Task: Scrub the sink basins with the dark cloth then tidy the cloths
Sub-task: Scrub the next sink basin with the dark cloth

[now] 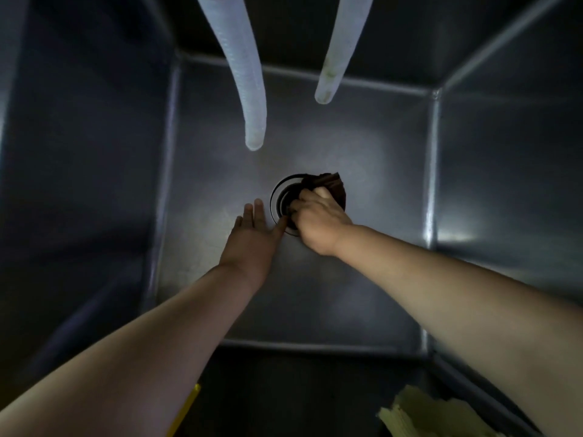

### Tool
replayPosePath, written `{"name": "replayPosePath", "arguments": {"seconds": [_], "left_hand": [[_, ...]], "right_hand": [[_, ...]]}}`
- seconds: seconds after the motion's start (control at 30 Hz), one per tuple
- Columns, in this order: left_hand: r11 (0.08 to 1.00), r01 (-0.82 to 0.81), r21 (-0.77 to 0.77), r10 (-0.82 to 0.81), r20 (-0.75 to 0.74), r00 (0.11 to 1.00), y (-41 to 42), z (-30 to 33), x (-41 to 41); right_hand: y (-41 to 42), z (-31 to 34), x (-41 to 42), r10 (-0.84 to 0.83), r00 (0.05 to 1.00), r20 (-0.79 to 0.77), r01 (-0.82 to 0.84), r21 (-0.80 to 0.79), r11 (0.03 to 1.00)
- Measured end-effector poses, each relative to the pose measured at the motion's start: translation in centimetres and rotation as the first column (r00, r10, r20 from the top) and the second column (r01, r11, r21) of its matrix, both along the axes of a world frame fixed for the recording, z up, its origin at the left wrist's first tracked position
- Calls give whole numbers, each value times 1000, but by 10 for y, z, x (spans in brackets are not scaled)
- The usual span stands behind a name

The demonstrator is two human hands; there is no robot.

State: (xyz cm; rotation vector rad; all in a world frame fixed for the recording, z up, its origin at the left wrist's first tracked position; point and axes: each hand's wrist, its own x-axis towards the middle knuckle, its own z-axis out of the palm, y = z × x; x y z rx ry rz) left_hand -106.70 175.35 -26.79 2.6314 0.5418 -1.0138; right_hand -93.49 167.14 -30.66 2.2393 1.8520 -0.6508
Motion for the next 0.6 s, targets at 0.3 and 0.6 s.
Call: {"name": "replayPosePath", "arguments": {"seconds": [0.3,0.6], "left_hand": [[999,16,48,-16,10,1000,-2,-6,-1],[999,15,29,-14,-31,999,-2,-3,2]], "right_hand": [[-27,16,8,-174,979,104,147,228,962],[15,1,-6,-65,997,37,61,112,992]]}}
